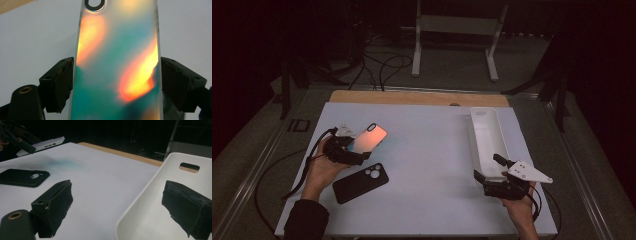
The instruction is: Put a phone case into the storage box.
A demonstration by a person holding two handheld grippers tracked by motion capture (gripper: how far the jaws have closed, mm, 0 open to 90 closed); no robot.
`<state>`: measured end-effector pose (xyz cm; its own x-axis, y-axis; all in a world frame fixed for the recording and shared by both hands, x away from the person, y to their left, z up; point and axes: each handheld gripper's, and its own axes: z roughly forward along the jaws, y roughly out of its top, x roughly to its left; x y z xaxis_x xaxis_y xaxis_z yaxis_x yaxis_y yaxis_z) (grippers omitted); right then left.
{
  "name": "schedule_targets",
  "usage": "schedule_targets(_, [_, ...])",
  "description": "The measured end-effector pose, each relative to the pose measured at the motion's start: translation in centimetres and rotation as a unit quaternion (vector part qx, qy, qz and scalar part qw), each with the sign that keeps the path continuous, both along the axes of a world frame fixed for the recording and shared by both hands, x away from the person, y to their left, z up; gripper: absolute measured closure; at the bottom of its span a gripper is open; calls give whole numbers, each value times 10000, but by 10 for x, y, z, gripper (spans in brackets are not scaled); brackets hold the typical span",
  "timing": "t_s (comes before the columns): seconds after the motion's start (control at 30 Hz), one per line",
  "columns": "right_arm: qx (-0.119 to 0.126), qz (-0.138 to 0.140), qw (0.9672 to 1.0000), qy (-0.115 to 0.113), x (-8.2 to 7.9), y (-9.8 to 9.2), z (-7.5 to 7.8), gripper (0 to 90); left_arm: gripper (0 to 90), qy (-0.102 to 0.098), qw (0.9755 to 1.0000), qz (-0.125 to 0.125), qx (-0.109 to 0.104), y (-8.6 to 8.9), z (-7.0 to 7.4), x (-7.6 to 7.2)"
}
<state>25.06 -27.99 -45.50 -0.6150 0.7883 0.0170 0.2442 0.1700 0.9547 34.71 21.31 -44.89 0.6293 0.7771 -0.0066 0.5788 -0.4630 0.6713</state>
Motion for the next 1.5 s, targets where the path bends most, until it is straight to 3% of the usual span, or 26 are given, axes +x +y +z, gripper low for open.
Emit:
schedule_targets(0.23, [4,111,9999,111,8,9,5,92,167,-325,9994,-90,-122,-15,12,-18])
schedule_targets(0.47, [135,340,9990,247,18,27,11,92,167,-619,9968,-172,-475,-29,20,-39])
schedule_targets(0.7, [169,574,9977,326,23,47,18,92,167,-708,9949,-336,-634,-45,18,-54])
schedule_targets(0.83, [271,705,9965,368,27,59,23,92,167,-718,9917,-555,-910,-55,17,-64])
schedule_targets(1.07, [435,939,9932,531,32,75,26,92,167,-804,9906,-715,-851,-67,17,-72])
schedule_targets(1.17, [606,1094,9901,639,36,87,29,92,167,-838,9896,-822,-837,-75,18,-76])
schedule_targets(1.5, [587,1341,9853,878,40,112,32,93,167,-870,9877,-1057,-755,-91,17,-83])
